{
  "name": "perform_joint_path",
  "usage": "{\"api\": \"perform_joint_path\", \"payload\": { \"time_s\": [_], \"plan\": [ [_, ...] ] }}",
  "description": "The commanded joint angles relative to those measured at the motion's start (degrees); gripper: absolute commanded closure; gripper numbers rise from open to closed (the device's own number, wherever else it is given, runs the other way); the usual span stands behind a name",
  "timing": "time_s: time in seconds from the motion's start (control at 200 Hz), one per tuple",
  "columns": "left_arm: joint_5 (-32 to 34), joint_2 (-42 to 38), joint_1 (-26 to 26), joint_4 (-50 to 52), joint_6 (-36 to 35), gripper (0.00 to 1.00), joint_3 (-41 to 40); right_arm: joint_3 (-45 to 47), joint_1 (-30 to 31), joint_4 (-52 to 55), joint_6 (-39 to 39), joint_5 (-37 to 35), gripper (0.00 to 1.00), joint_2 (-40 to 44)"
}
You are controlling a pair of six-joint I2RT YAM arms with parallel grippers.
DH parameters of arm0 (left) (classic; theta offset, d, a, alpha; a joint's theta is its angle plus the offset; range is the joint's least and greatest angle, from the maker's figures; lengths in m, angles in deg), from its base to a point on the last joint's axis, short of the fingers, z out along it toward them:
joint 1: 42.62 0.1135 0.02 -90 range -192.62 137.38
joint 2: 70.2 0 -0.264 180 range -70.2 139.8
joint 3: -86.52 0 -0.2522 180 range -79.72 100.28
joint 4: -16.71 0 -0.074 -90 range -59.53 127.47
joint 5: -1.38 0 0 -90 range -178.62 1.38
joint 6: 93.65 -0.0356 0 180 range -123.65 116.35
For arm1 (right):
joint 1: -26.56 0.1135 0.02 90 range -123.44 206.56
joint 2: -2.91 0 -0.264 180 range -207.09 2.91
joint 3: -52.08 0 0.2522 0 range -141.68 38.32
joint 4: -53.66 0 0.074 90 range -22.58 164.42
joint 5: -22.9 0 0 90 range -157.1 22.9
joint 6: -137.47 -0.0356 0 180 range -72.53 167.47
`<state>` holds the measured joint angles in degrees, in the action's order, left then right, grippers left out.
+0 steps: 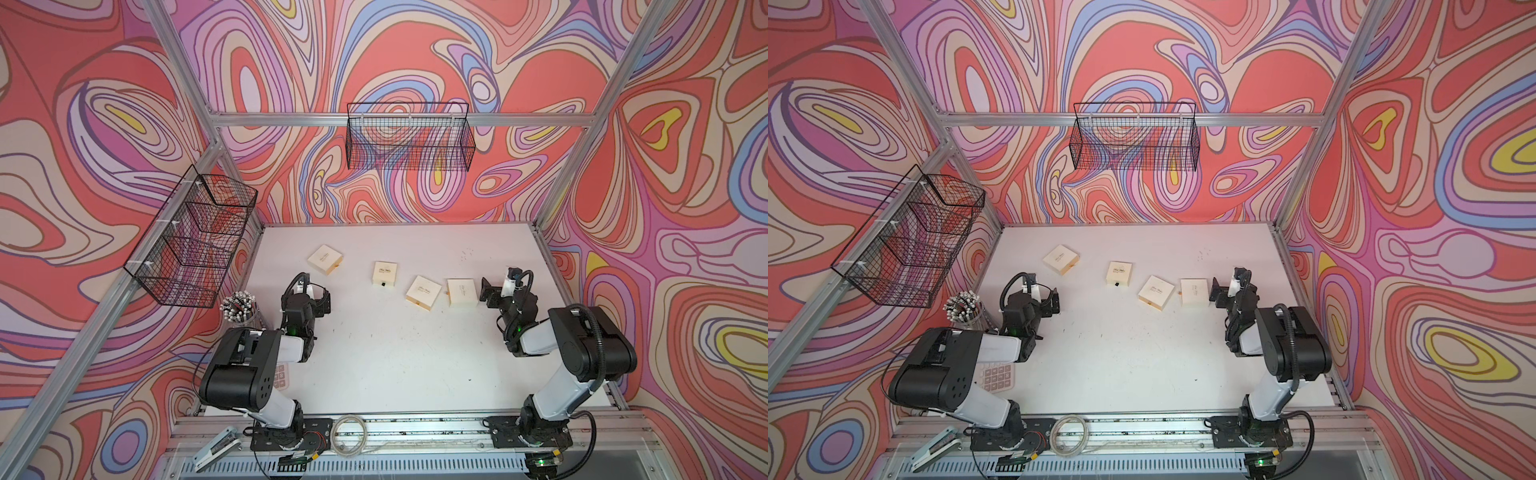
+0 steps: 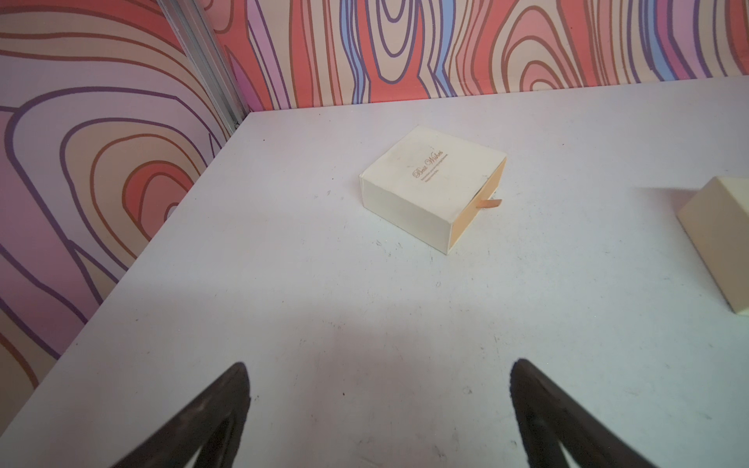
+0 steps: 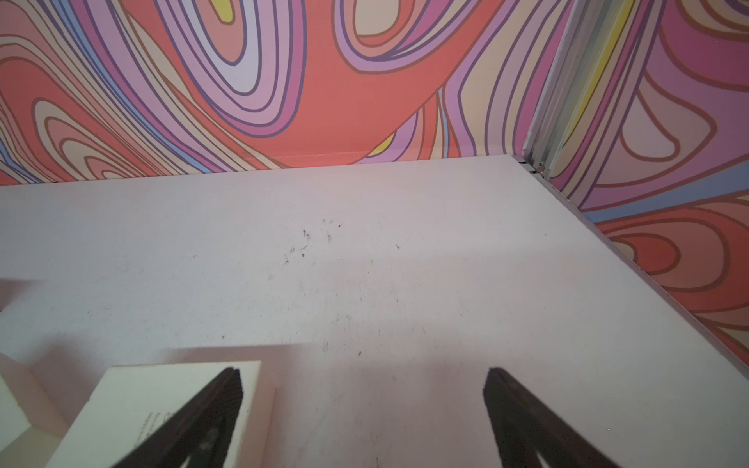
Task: Take out the earrings from the drawer-style jewelry box
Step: Move the jewelry box to the center of the board.
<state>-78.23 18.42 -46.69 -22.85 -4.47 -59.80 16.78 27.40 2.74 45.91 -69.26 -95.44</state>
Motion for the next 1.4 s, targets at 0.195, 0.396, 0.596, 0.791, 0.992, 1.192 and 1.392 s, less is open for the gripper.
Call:
{"api": "perform_joint_path", "payload": {
  "time_s": [0.195, 0.396, 0.596, 0.791, 0.992, 1.192, 1.392],
  "plan": [
    [9.5, -5.1, -1.8, 3.4, 1.0, 0.00, 0.9, -5.9, 0.3, 16.2, -3.9, -12.1, 0.02, 8.9],
    [23.4, -16.0, -9.9, 11.9, 0.0, 0.00, 2.9, -15.7, 0.3, 36.2, -12.5, -15.1, 0.02, 14.0],
    [19.1, -25.3, -12.5, 37.9, 21.7, 0.00, 10.1, -17.4, 0.2, 40.6, -26.8, -18.7, 0.02, 17.8],
    [1.0, -29.5, -12.4, 47.4, 39.5, 0.00, 14.3, -23.1, -0.8, 53.7, -37.8, -20.5, 0.02, 17.4],
    [-23.5, -30.6, -12.6, 51.6, 43.5, 0.05, 17.1, -26.1, -0.8, 63.3, -37.0, -7.6, 0.05, 17.4],
    [-36.1, -27.7, -21.7, 56.5, 44.2, 0.12, 20.0, -21.8, -0.8, 64.7, -40.6, -1.8, 0.02, 20.0],
    [-31.2, -18.8, -38.8, 61.0, 40.3, 0.16, 27.6, -17.8, -0.8, 59.5, -35.3, 11.6, 0.02, 21.7]
  ]
}}
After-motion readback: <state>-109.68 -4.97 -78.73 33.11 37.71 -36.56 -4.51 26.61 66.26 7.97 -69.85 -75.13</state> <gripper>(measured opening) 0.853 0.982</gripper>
